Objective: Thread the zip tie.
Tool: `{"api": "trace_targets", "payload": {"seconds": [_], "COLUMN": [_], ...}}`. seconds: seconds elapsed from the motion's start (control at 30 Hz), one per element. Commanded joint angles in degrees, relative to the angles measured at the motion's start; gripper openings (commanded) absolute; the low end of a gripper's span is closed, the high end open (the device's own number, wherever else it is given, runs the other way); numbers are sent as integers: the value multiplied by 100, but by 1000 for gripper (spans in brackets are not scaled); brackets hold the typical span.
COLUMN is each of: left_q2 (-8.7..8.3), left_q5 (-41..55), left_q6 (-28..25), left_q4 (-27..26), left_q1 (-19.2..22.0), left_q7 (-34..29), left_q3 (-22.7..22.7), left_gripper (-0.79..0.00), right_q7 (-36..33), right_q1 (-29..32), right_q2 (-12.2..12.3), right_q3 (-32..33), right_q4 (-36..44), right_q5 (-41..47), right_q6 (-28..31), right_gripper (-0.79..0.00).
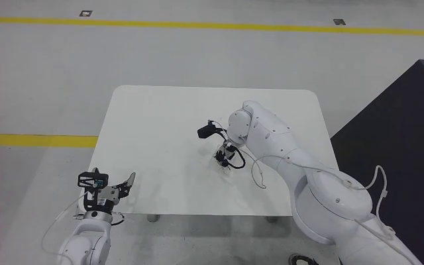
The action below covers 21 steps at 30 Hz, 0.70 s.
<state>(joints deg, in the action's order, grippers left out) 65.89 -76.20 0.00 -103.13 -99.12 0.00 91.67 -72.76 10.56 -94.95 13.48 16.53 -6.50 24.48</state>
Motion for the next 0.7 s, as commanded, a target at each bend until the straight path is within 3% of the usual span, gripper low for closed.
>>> {"api": "trace_targets", "payload": {"seconds": [0.0, 0.47, 0.5, 0.6, 0.67], "left_q2": [0, 0, 0, 0, 0], "left_q5": [0, 0, 0, 0, 0], "left_q6": [0, 0, 0, 0, 0], "left_q4": [0, 0, 0, 0, 0], "left_q1": [0, 0, 0, 0, 0], "left_q7": [0, 0, 0, 0, 0], "left_q3": [0, 0, 0, 0, 0], "left_gripper": [0, 0, 0, 0, 0], "right_q7": [-10, 165, 162, 161, 164], "right_q1": [9, -14, -6, -23, -65], "right_q2": [-19, -145, -150, -166, -175], "right_q3": [28, 138, 153, 213, 248], "right_q4": [-83, -349, -372, -408, -424], "right_q5": [15, -192, -187, -146, -138], "right_q6": [-8, -222, -235, -233, -218], "right_gripper": [-785, -785, -622, -508, -511]}}
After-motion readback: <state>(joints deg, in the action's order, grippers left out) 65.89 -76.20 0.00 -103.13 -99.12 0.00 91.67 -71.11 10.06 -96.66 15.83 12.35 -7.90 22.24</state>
